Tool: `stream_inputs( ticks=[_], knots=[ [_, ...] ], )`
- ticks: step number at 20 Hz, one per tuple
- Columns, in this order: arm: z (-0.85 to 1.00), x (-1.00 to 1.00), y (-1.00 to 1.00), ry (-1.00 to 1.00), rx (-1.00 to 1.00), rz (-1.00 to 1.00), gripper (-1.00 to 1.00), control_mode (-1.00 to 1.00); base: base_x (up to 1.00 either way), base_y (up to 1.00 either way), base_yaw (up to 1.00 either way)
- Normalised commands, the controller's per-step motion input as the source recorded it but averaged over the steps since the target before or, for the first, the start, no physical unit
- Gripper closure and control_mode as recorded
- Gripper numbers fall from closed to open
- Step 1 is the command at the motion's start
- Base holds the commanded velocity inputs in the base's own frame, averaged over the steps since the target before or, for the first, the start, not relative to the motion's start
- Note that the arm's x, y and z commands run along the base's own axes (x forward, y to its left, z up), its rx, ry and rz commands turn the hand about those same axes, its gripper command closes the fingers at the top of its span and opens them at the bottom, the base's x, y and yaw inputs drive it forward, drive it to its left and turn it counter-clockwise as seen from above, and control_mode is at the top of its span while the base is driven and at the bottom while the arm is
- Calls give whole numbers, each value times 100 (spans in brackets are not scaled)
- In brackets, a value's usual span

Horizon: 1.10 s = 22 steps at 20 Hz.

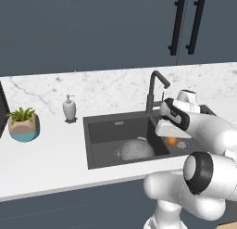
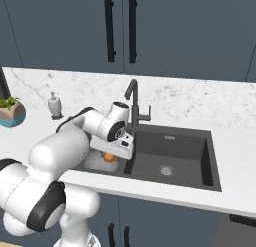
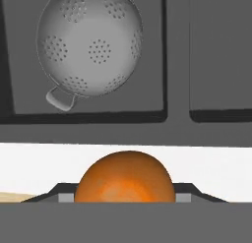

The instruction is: Put the colander in the sink, put the tangerine in the colander, and turn on the sink faucet and pour water over the colander.

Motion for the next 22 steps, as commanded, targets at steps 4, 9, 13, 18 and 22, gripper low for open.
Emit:
stream_inputs(
  ticks=[4, 9, 13, 18, 22],
  knots=[
    [0, 30, 87, -3, 0, 0, 100, -100, 0, 0, 0],
    [-5, 34, 82, 0, 0, 0, 100, -100, 0, 0, 0],
    [-25, 33, 41, 0, 0, 0, 100, -100, 0, 0, 0],
    [-52, 41, 12, 0, -1, 0, 100, -100, 0, 0, 0],
    [-59, 38, 9, 0, 0, 0, 100, -100, 0, 0, 0]
  ],
)
